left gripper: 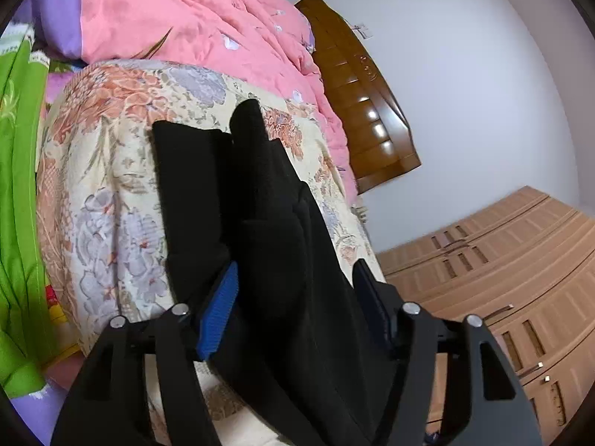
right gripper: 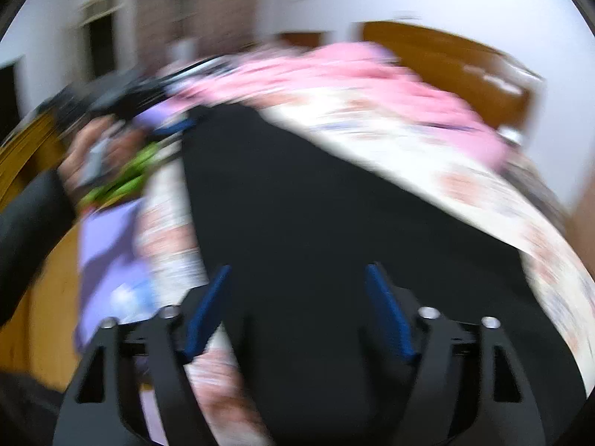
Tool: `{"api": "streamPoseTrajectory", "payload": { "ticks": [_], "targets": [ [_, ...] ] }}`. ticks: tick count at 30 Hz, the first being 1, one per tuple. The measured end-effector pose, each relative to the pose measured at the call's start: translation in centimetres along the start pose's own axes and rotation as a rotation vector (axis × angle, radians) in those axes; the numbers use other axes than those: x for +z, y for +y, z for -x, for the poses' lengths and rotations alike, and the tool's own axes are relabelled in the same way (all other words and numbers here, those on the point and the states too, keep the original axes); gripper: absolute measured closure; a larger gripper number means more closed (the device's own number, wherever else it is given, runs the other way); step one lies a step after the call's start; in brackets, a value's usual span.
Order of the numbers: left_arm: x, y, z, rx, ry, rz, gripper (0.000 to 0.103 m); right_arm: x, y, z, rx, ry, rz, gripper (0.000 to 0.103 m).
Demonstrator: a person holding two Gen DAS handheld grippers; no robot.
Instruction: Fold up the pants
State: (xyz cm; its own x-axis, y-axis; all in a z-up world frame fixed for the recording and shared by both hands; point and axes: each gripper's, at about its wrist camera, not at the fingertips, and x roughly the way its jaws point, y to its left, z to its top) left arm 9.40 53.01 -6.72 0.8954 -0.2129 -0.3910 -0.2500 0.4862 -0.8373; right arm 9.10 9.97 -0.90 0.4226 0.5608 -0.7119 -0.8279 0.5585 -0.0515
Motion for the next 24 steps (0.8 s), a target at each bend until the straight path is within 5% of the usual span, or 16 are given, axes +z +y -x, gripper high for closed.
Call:
{"api": "streamPoseTrajectory", "payload": {
  "ticks": [4,9,14,22,24],
  "targets": [
    [0.0,-0.7,-0.5,0.021,0.006,-0.007,0.034,0.8,3.1,-4.0,0.096,0.069,0.112,0.061],
    [-0.1,-0.9,-1.7,0.131,0.037,-0.084,0.089,1.3,3.6,-6.3,0.088,0.099,0.124,0.068],
    [-0.4,0.0,-1.6,0.149,0.037,-0.105,0.095,0.8,4.7,-6.1,0.014,0.088,0.218,0.077],
    [-0.4,0.0,-1.3,0.122,0.035,-0.101,0.096,0.1,6.0,-6.2,-0.067,0.083,0.334,0.075],
    [-0.3,0.1,-1.3,0.122,0.034,-0.101,0.096,0.1,5.9,-6.2,-0.077,0.078,0.330,0.083]
  ]
}}
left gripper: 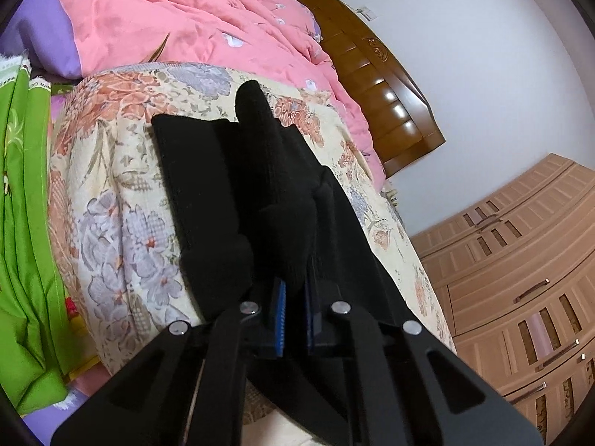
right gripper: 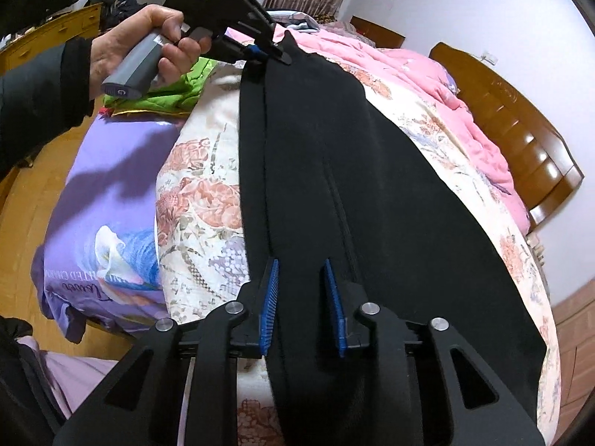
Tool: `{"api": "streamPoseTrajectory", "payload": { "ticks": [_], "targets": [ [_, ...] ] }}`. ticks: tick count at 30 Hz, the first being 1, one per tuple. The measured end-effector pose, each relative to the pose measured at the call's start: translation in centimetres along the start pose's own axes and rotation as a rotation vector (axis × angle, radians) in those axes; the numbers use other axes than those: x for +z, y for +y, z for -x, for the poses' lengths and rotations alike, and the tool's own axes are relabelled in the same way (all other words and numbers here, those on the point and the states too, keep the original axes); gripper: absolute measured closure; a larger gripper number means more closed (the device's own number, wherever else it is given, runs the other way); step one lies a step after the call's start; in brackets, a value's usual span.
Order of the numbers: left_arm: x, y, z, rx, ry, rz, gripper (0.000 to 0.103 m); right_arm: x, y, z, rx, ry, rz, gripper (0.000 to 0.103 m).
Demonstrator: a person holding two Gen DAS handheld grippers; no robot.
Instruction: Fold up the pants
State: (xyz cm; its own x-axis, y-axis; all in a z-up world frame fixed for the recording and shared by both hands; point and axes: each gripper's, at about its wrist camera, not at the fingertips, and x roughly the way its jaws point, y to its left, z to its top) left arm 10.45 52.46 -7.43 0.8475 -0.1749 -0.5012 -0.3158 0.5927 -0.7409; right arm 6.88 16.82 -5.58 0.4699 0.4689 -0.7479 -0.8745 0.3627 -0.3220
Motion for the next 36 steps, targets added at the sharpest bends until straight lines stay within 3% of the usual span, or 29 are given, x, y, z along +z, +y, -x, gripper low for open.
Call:
{"api": "streamPoseTrajectory", "payload": {
  "ticks": [1,9,14,17,21,24,25,26,27,28,29,30,32,33,36],
  "targets": [
    [0.0,-0.1,0.0,0.001,-0.003,-0.006,0.096,0.0,-0.1,0.0,-0.006,-0.003,-0.009,0.099],
    [-0.5,-2.4,4.2,-0.050,-0.114,-0.084,0.097,0.2,-1.5,3.8,-0.015,-0.131,-0.089,0.098],
    [-1.6,1.4,2.4,0.032,-0.043,-0.008,0.097,-0.3,-0.4,1.7,0.021,-0.061,-0.057,0.099],
    [-2.0,2.8,1.9,-0.005,-0.040,0.029,0.097,-0.8,0.4,0.5,0.022,-0.037,-0.049,0.098],
    [-1.8,1.7,2.2,0.046,-0.034,-0.027,0.096,-0.5,-0.1,0.9,0.038,-0.034,-0.061,0.098],
    [-2.1,1.2,2.6,0.082,-0.043,-0.039,0.093,-0.8,0.3,0.5,0.046,-0.030,-0.059,0.093],
    [-2.2,1.1,2.9,0.096,-0.051,-0.033,0.091,-0.9,0.3,0.6,0.061,-0.031,-0.065,0.085],
    [-2.4,0.8,3.6,0.127,-0.073,-0.029,0.089,-0.9,0.3,0.7,0.080,-0.032,-0.076,0.080],
    [-2.4,0.4,4.3,0.167,-0.094,-0.037,0.071,-0.9,0.1,1.1,0.109,-0.027,-0.097,0.073],
    [-2.7,-0.9,5.7,0.258,-0.152,-0.075,0.058,-1.0,-0.5,1.9,0.150,-0.038,-0.128,0.059],
    [-3.0,-1.8,6.6,0.287,-0.197,-0.111,0.037,-1.2,-0.9,2.9,0.173,-0.063,-0.153,0.055],
    [-3.7,-3.8,8.2,0.280,-0.268,-0.189,0.025,-1.5,-1.7,4.2,0.187,-0.107,-0.192,0.055],
    [-4.5,-6.1,9.0,0.232,-0.278,-0.273,0.017,-2.2,-3.6,5.8,0.189,-0.146,-0.272,0.055],
    [-5.1,-7.9,8.4,0.193,-0.230,-0.337,0.016,-2.4,-4.6,6.3,0.172,-0.150,-0.300,0.055],
    [-6.6,-10.4,5.5,0.190,-0.128,-0.449,0.016,-3.7,-7.2,6.1,0.037,-0.086,-0.362,0.055]
  ]
}}
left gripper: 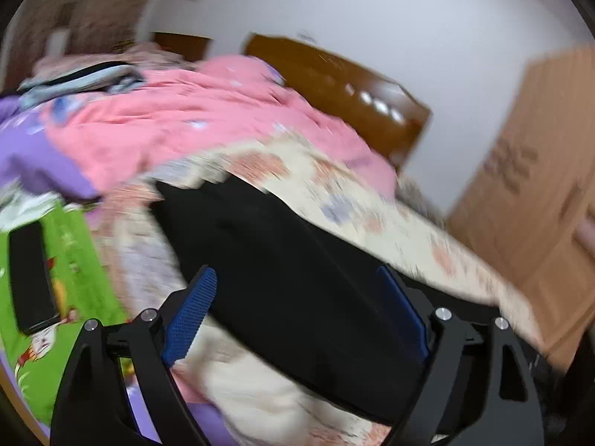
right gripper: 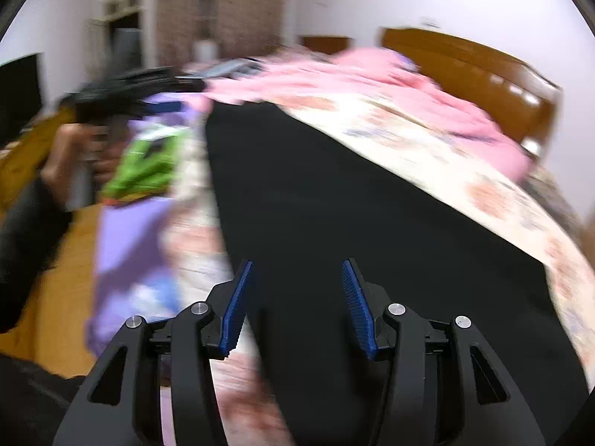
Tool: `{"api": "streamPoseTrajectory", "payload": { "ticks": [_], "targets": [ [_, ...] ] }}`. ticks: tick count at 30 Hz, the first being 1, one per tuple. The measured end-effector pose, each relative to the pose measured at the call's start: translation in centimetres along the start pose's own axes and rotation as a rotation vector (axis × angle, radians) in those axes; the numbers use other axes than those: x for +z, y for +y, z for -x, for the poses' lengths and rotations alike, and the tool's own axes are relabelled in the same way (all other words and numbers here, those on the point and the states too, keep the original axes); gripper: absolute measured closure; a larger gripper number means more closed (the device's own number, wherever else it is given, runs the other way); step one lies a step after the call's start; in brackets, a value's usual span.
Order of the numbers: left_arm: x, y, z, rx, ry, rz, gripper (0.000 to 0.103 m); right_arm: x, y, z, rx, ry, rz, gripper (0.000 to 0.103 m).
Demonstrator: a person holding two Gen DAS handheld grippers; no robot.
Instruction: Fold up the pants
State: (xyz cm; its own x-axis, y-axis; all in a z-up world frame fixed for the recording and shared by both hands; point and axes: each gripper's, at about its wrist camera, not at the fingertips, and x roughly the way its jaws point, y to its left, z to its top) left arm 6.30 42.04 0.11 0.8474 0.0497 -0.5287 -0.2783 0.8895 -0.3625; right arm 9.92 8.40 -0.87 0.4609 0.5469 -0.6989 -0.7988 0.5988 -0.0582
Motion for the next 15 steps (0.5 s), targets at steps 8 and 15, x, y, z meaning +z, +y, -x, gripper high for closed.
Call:
{"api": "streamPoseTrajectory", "payload": {
  "ticks": [8,15],
  "targets": [
    [-5.9,-3.4,-6.6,0.137,0.187,-0.254,0.015,-3.6,-0.2,-1.5,-0.032,0.118,0.009,0.050],
    [-7.7,-8.6,-5.5,0.153,0.182,-0.409,0.011,-4.0,-0.2,0.1,-0.013,0.119,-0.036,0.038]
  ]
}}
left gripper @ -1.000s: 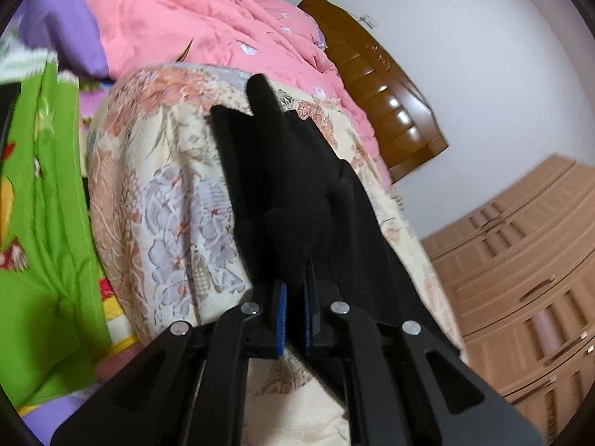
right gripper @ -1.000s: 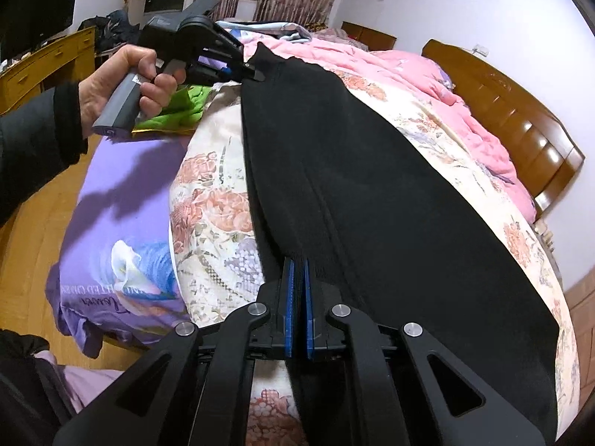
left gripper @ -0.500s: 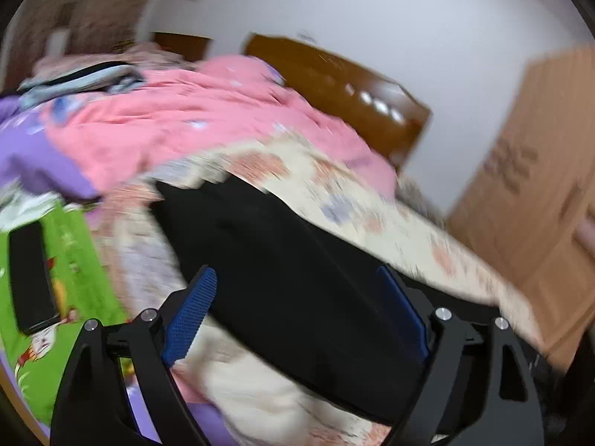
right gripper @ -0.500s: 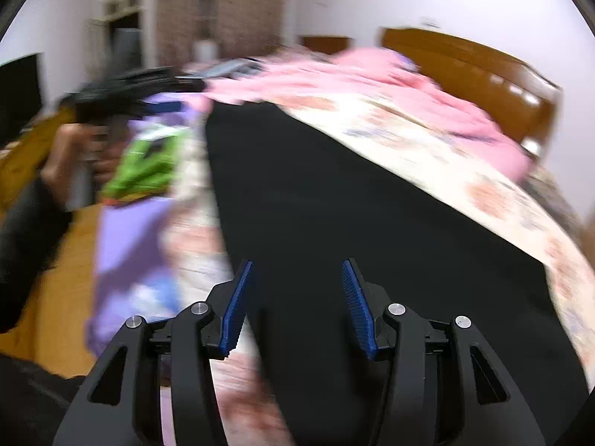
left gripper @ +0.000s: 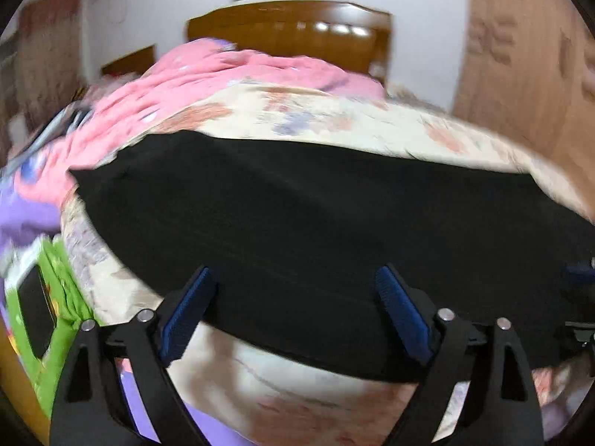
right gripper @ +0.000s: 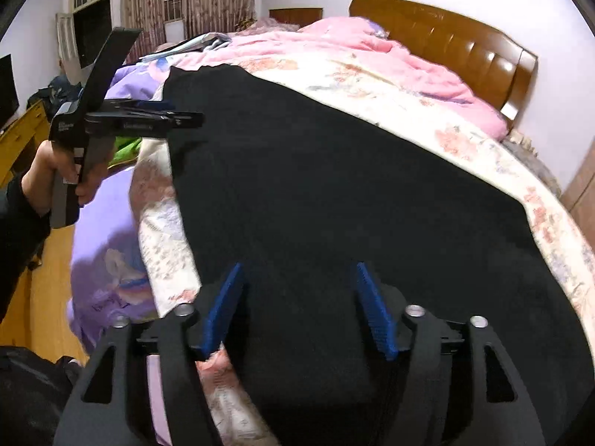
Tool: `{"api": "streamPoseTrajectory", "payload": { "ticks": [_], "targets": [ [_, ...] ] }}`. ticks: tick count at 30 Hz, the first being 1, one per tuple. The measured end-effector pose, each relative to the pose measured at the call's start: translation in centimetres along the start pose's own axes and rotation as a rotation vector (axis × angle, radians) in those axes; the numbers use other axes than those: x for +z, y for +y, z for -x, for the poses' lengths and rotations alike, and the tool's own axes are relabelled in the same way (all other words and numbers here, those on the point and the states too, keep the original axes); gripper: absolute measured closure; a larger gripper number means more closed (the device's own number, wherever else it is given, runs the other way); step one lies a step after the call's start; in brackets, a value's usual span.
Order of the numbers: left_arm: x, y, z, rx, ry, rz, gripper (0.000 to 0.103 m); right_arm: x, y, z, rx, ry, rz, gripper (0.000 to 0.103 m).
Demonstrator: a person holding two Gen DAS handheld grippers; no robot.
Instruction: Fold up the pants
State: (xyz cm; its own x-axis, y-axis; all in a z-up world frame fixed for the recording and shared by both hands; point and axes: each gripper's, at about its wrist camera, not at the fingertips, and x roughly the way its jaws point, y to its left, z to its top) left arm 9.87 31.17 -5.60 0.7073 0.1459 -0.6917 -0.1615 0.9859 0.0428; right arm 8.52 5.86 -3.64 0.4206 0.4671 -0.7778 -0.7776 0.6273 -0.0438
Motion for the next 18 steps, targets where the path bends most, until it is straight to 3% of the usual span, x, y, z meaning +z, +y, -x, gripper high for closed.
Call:
{"api": "streamPoseTrajectory", "payload": {
  "ticks": [1,3,5,7,10,11,13,16,17,18],
  "targets": [
    [-0.4,-1.3,-1.0,0.047,0.043,-0.061,0.011,-0.6,0.6,-1.1,0.017,0.061,0.016,0.037],
    [-0.2,-1.5,-1.1,0.076,0.039,-0.049,0.009,-0.7,0.8,-1.1,0.005,0.023,0.032,0.037],
    [1.0,-0.4,-1.2,0.016,0.103,0.014,0.009,-0.5,0.3,-0.7,0.034,0.046,0.017,0.037],
    [2.9,0.9,-0.2,-0.011,0.063,0.050,0.009,0.4,-0.4,0.1,0.046,0.027,0.030,0.032],
    [5.6,2.6,0.0,0.052,0.005,0.076,0.009,4.2,-2.5,0.1,-0.012,-0.045,0.025,0.025],
    [6.5,3.6,-0.6,0.057,-0.007,0.108,0.007,5.5,-3.2,-0.4,0.001,-0.059,0.004,0.025],
    [7.5,6.8,-3.2,0.139,0.043,0.200,0.007,8.8,-4.9,-2.9,0.086,-0.066,-0.079,0.025],
    [5.6,11.2,-5.9,0.158,0.103,0.340,0.007,12.4,-5.4,-6.6,0.146,-0.040,-0.126,0.025],
    [4.9,11.8,-6.1,0.135,0.096,0.355,0.007,13.9,-4.9,-7.9,0.164,-0.039,-0.115,0.025],
    [3.9,11.9,-5.7,0.114,0.032,0.339,0.007,15.5,-4.3,-9.2,0.168,-0.041,-0.095,0.025]
  ]
}}
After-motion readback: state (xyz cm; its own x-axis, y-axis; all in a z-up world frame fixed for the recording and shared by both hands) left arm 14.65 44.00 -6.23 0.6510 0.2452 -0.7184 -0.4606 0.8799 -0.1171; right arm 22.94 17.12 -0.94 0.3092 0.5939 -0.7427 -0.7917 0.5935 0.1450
